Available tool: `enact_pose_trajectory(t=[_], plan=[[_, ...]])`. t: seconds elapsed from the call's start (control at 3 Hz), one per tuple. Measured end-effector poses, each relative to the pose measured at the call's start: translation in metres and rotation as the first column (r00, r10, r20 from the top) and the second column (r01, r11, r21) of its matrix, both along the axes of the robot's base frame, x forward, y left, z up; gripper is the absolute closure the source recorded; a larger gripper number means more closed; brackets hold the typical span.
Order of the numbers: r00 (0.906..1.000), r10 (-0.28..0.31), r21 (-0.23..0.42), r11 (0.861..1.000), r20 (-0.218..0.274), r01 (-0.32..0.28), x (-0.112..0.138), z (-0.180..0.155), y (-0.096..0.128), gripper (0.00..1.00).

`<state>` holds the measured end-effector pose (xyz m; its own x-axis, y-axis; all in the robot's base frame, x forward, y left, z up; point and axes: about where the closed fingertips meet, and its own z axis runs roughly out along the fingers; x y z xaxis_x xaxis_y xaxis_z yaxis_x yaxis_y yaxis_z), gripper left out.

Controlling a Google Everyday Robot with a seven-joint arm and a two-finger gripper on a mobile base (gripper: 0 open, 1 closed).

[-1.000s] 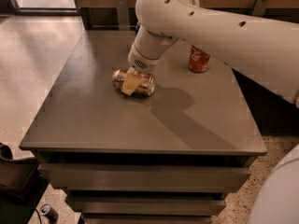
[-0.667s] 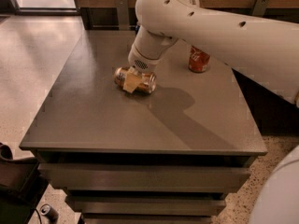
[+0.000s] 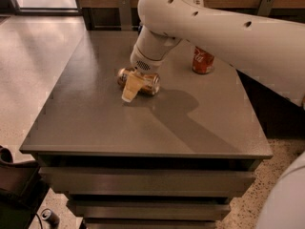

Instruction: Knock orange can over

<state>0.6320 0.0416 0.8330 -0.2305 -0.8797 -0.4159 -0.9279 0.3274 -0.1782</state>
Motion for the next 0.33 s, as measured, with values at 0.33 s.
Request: enact_pose_trajectory(t=[0.33], plan=[[1.0, 0.0, 0.0, 1.0, 0.0, 0.0, 0.0, 0.0, 0.0, 0.0]])
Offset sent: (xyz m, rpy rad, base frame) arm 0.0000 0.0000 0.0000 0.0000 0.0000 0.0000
